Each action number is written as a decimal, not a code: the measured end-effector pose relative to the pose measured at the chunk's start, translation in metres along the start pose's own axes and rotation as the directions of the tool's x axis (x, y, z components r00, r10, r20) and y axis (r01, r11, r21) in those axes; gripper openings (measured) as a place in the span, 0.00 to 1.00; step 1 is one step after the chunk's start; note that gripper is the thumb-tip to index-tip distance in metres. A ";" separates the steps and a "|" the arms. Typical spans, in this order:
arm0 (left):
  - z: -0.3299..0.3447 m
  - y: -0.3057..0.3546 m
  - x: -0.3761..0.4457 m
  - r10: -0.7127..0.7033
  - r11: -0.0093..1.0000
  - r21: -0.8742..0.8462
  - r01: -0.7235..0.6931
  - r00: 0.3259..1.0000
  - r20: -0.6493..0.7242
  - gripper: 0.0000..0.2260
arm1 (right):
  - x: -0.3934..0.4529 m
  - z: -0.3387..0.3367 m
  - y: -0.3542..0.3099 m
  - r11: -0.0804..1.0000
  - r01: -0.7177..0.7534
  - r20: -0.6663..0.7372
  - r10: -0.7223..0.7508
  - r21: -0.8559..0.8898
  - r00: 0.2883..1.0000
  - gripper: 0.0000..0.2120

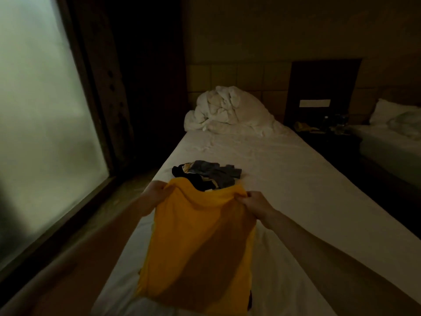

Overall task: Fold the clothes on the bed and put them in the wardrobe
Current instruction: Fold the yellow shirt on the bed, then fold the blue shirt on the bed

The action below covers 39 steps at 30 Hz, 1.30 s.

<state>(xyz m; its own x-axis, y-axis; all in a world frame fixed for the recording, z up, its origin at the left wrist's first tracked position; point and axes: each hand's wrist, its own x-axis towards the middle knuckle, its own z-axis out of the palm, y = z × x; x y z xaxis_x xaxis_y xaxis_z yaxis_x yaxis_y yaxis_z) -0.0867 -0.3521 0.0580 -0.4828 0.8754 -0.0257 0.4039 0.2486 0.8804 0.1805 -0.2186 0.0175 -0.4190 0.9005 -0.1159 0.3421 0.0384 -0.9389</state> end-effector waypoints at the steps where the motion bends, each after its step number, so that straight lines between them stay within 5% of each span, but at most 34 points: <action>1: 0.005 -0.012 0.014 -0.027 0.999 0.024 0.027 1.000 -0.012 0.13 | 0.017 0.005 0.008 0.998 -0.016 -0.019 0.015 -0.057 1.000 0.15; 7: 0.029 -0.076 0.079 -0.070 0.956 0.275 0.099 0.991 -0.115 0.18 | 0.083 0.025 0.051 0.944 -0.071 0.008 0.078 -0.321 0.997 0.13; 11: 0.036 -0.107 0.102 -0.106 0.934 0.338 0.115 0.993 -0.047 0.10 | 0.102 0.033 0.075 0.949 -0.100 0.035 0.115 -0.298 0.993 0.24; 14: 0.032 -0.108 0.116 -0.131 0.940 0.312 0.135 0.991 -0.035 0.30 | 0.118 0.029 0.083 0.966 -0.094 0.025 0.103 -0.240 0.994 0.19; 18: 0.038 -0.091 0.137 0.045 0.944 0.327 -0.030 0.998 -0.038 0.26 | 0.141 0.019 0.073 0.994 -0.078 -0.053 0.073 -0.082 0.996 0.10; 23: 0.066 -0.061 0.176 0.251 0.848 0.497 -0.185 0.966 -0.069 0.20 | 0.186 0.013 0.052 0.954 0.009 -0.072 -0.032 -0.299 0.997 0.16; 30: 0.106 -0.064 0.262 0.268 0.817 0.549 -0.178 0.959 -0.088 0.20 | 0.285 0.038 0.027 0.785 0.185 0.039 -0.201 -0.591 0.979 0.22; 35: 0.121 -0.099 0.323 0.248 0.819 0.559 -0.130 0.959 -0.140 0.18 | 0.360 0.089 0.023 0.560 0.371 0.161 -0.388 -0.741 0.907 0.22; 39: 0.129 -0.127 0.353 0.267 0.799 0.595 -0.085 0.937 -0.224 0.18 | 0.396 0.125 0.035 0.454 0.377 0.151 -0.459 -0.807 0.875 0.11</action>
<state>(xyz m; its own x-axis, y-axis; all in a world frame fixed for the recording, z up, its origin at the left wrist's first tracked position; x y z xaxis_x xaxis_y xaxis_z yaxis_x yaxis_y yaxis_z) -0.2079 -0.0214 -0.1235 -0.5187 0.7940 0.3171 0.8265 0.3708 0.4235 -0.0789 0.0853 -0.1020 -0.6510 0.7053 0.2805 0.6759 0.7068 -0.2086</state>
